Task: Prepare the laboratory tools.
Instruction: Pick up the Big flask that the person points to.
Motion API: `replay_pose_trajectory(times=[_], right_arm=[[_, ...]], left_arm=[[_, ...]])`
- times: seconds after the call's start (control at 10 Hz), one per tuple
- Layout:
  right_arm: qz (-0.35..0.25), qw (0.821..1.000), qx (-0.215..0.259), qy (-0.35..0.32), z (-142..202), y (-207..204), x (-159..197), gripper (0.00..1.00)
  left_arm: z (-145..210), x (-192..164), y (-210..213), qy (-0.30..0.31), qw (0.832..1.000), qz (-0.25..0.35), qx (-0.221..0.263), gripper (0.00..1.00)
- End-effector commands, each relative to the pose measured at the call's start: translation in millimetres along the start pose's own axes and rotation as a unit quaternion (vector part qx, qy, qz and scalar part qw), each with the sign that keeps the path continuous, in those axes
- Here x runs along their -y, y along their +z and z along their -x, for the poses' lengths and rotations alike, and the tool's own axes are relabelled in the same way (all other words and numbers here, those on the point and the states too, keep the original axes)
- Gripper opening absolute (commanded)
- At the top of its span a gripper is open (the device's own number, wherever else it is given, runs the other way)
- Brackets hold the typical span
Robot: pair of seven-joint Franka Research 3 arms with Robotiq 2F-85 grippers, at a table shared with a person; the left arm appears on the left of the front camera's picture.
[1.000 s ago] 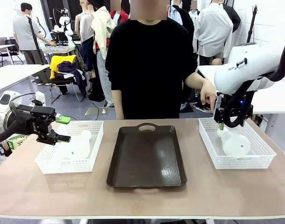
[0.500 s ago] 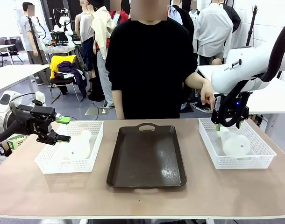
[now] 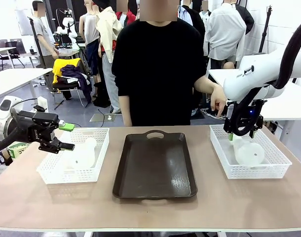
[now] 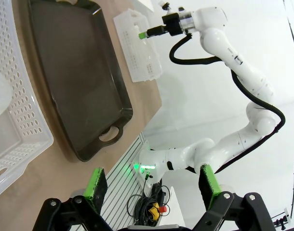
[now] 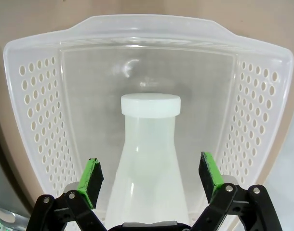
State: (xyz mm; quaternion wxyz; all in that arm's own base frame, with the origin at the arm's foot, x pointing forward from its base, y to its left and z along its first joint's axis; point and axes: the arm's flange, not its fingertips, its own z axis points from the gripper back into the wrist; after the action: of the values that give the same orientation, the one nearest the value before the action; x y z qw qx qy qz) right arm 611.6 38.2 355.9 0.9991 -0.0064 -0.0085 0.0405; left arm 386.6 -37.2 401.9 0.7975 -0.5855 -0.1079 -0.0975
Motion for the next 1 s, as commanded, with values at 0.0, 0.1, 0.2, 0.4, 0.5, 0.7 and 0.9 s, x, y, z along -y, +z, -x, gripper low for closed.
replay_pose_trajectory(times=[0.0,0.1,0.2,0.4,0.5,0.7,0.9], right_arm=[[-0.031,1.0,0.006,-0.003,-7.2,-7.7,5.6,1.0],[-0.033,0.999,0.003,-0.006,-7.7,-11.4,6.2,1.0],[-0.033,0.999,0.001,-0.007,-8.5,-14.7,5.7,1.0],[-0.021,1.0,-0.001,-0.006,-8.9,-17.8,2.4,1.0],[-0.02,1.0,-0.002,-0.007,-9.3,-19.1,1.9,1.0],[-0.018,1.0,-0.001,-0.007,-9.1,-20.4,0.6,1.0],[-0.012,1.0,-0.005,-0.014,-9.2,-22.0,1.0,1.0]], left_arm=[[1.0,-1.0,-1.1,-0.012,1.0,0.011,0.01,1.0],[1.0,-1.0,-1.1,-0.012,1.0,0.011,0.01,1.0],[1.0,-1.0,-1.1,-0.012,1.0,0.011,0.01,1.0],[1.0,-1.0,-1.1,-0.012,1.0,0.011,0.01,1.0],[1.0,-1.0,-1.1,-0.012,1.0,0.011,0.01,1.0],[1.0,-1.0,-1.1,-0.012,1.0,0.011,0.01,1.0],[1.0,-1.0,-1.1,-0.012,1.0,0.011,0.01,1.0]])
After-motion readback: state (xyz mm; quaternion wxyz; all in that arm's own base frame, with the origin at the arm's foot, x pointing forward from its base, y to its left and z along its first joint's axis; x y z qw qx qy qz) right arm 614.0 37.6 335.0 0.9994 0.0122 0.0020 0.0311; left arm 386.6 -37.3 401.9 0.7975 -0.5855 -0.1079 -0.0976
